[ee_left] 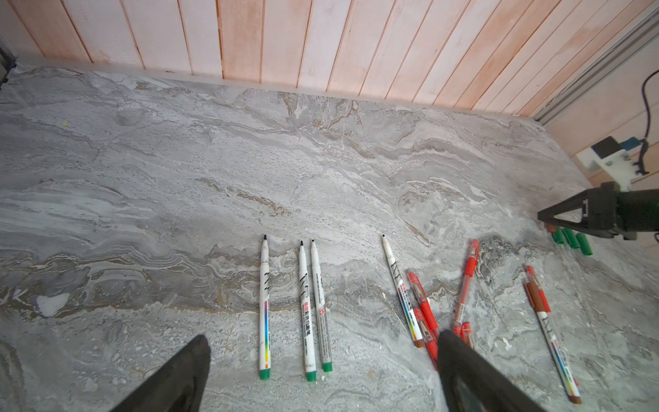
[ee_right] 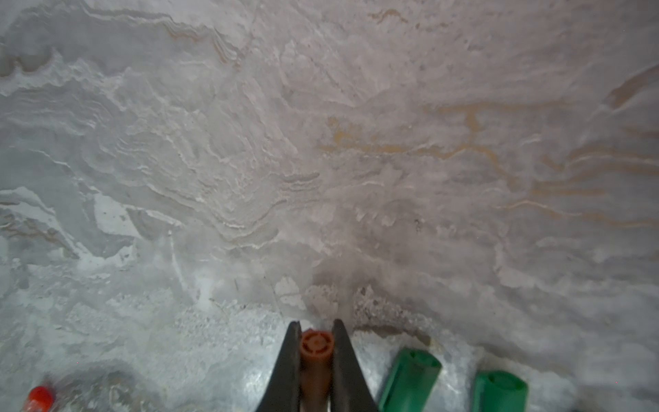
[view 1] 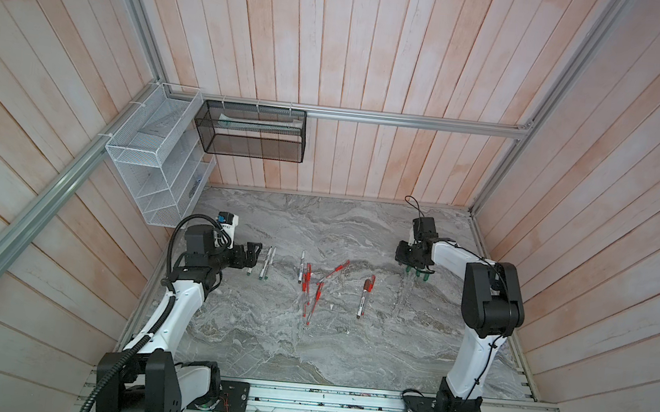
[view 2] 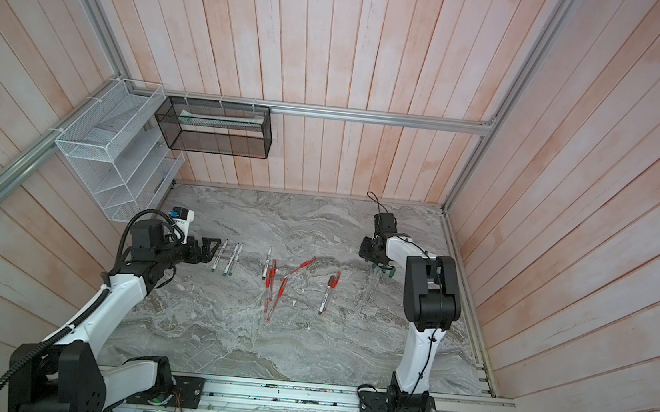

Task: Remove pen caps from pens
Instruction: Place the pen cap to the middle-right of the table, then pick up the pen from the center of the table.

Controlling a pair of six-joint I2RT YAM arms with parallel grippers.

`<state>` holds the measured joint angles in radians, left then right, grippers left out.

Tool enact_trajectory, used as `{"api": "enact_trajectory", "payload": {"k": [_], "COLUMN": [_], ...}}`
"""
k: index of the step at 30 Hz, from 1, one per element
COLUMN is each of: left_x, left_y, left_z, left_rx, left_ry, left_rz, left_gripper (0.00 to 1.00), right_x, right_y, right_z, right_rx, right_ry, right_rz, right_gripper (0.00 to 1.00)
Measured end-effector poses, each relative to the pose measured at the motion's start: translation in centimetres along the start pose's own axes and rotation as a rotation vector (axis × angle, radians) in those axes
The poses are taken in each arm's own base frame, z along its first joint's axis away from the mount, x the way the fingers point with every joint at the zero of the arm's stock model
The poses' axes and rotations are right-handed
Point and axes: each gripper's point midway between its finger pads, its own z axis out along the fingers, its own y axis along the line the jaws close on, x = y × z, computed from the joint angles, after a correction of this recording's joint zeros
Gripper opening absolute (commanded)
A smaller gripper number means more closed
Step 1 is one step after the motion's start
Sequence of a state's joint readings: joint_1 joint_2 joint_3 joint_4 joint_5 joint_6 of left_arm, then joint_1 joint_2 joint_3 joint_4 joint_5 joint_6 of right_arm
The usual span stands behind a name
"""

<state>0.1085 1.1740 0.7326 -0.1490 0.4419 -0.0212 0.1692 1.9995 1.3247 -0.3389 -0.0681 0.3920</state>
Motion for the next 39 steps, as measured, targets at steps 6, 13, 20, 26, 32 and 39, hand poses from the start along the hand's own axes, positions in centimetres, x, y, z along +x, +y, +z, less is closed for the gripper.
{"api": "enact_trajectory", "payload": {"k": [6, 13, 20, 26, 32, 39], "left_x": [-0.2, -0.2, -0.3, -0.4, -0.4, -0.3], "left_y": [0.0, 0.3, 0.7, 0.8, 0.8, 0.8], "left_z": [0.0, -0.1, -0.2, -0.3, -0.3, 0.0], "left_rx": [0.002, -0.004, -0.013, -0.014, -0.01, 0.001], "left_ry": [-0.006, -0.01, -0.014, -0.02, -0.02, -0.017], "left_rz": [0.005, 0.0, -0.005, -0.001, -0.001, -0.007], "left_gripper": [1.0, 1.0, 1.0, 1.0, 1.0, 1.0], "right_x": [0.1, 0.1, -0.2, 0.4, 6.7, 12.8], "right_y": [-0.7, -1.3, -1.0, 3.0, 8.1, 11.7], "right_z": [0.0, -0.1, -1.8, -7.3, -8.9, -8.7], "right_rx": [0.04, 0.072, 0.068, -0.014, -0.108, -0.177], "right_ry": [0.0, -0.002, -0.018, -0.107, -0.052, 0.056], "right_rz": [-0.002, -0.019, -0.02, -0.052, -0.102, -0.12], "right_gripper": [0.18, 0.3, 0.32, 0.32, 0.26, 0.24]}}
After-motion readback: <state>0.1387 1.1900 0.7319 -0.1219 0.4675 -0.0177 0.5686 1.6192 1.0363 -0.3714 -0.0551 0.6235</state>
